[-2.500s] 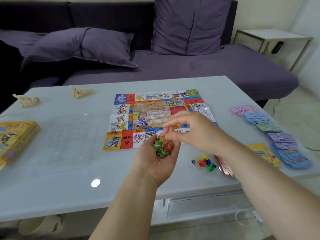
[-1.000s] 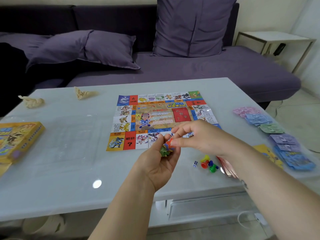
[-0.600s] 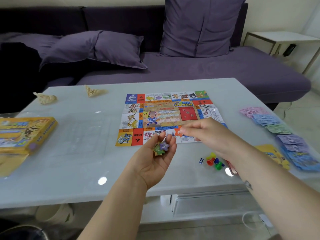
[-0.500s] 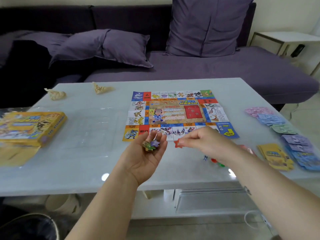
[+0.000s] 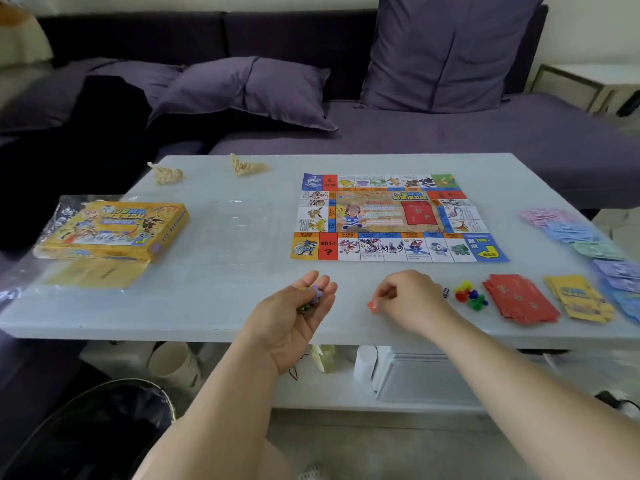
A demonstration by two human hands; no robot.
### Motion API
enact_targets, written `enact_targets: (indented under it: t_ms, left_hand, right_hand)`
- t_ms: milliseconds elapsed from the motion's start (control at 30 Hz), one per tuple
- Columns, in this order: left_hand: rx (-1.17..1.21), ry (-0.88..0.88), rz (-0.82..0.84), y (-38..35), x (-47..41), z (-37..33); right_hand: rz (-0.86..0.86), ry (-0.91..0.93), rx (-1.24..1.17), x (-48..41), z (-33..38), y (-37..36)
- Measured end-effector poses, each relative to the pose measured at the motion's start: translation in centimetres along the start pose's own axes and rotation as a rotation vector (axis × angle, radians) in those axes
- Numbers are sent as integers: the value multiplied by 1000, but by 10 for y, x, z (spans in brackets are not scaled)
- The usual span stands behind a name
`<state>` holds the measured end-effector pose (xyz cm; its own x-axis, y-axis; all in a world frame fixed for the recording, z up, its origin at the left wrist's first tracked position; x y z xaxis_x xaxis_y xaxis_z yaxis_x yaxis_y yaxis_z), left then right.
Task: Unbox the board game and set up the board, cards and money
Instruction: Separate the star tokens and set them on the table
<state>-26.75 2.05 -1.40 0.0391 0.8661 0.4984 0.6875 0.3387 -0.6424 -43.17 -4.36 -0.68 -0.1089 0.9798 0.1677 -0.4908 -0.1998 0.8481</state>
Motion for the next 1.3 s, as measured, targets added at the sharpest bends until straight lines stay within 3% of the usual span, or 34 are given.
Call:
enact_targets:
  t_ms: [100,233,333,500,600,733,1067,1200,1300]
  left_hand:
    - [-51,24,-11,-1,-4,10]
    - [-91,30,-30,-4,-12,13]
    - [-141,55,-24,-10,-15,19]
    - [-190,104,12,-22,-14,28]
    - [-146,132,11,-20,-15,26]
    - [-84,190,23,-18,-12,24]
    - [-39,194,11,-20,-16,19]
    - [-15,146,11,-16,-16,8]
    - [13,101,-11,-11,-17,-2]
  right_hand:
    - [-62,-2,48,4,-10,9]
    - [-192,84,-245,9,-5,33]
    - [-18,105,-482,12,16,40]
    - [251,86,-326,11,41,19]
    - [299,23,-462,6,39,10]
    - [304,-13,-529,2,37,7]
    - [217,34,-423,-4,40,16]
    - [142,37,-564,-10,36,32]
    - [147,75,-399,-13,28,36]
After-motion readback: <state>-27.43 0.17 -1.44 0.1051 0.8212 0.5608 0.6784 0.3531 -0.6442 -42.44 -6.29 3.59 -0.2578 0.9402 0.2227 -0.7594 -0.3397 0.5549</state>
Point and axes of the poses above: each hand's wrist, its own x-axis away from the middle knuckle, its own y-axis out of the back of the hand, z = x × y, the point moved 8 cm from there along -x, towards the middle knuckle
